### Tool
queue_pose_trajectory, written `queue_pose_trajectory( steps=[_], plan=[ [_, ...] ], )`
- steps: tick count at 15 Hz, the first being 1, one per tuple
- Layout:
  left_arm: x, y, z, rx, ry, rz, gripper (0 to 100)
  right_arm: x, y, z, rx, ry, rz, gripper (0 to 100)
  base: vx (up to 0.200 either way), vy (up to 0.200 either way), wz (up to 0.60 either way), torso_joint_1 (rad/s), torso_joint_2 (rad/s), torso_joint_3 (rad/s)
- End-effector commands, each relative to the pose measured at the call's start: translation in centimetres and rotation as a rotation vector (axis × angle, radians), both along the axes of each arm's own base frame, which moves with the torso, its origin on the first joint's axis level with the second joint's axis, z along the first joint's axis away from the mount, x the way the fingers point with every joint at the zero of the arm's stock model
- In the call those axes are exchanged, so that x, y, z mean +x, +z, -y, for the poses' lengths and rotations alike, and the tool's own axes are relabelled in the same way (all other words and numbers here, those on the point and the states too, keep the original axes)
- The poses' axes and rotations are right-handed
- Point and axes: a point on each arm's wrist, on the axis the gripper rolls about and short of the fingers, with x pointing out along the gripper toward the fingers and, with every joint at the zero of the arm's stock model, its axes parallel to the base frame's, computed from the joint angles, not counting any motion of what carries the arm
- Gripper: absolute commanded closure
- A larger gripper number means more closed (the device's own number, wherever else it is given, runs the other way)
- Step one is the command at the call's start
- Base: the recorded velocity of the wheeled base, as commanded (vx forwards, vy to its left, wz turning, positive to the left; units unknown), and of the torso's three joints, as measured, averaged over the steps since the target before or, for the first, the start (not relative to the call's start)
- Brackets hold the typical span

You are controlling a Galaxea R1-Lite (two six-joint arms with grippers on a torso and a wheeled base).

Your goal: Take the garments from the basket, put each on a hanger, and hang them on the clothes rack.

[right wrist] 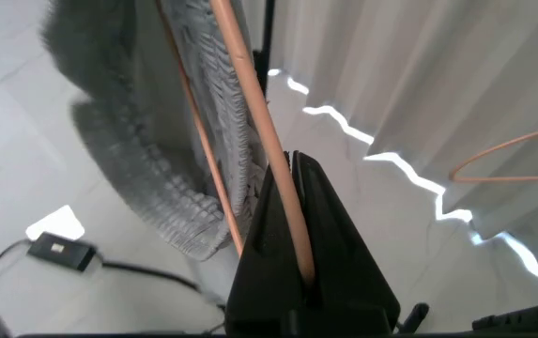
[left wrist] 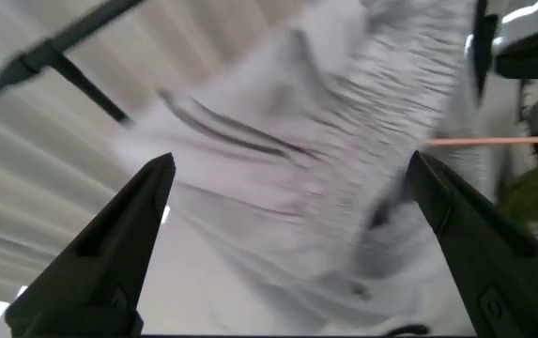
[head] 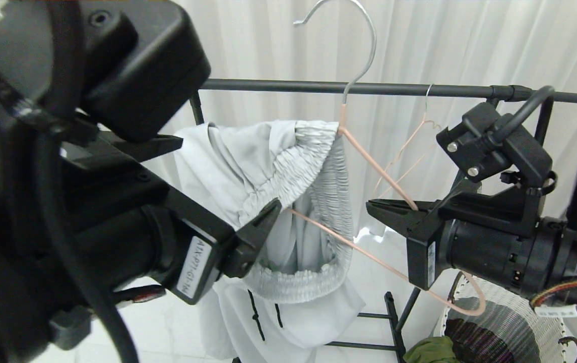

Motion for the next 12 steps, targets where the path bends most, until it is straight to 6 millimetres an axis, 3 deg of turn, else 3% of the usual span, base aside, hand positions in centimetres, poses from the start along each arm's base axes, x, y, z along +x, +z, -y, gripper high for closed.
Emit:
queue_pose_trajectory(
  steps=[1,3,8,12],
  plan=[
    [0.1,1.2,-2.5,0.008,0.022,0.044,0,-0.7,0.8,1.0,0.018,0.023,0.003,100,0.0,0.0,0.0,0.0,0.0,0.0],
    [0.3,1.5,-3.6,0.105,0.0,0.088,0,-1.0,0.8,1.3,0.002,0.035,-0.008,100,0.0,0.0,0.0,0.0,0.0,0.0],
    [0.6,1.0,-3.4,0.231,-0.251,0.118,0,-2.5,0.2,1.0,-0.03,0.099,-0.028,100,0.0,0.0,0.0,0.0,0.0,0.0],
    [0.8,0.0,-3.6,0.255,-0.264,0.091,0,-2.9,0.3,0.8,-0.033,0.119,-0.019,100,0.0,0.0,0.0,0.0,0.0,0.0]
  ],
)
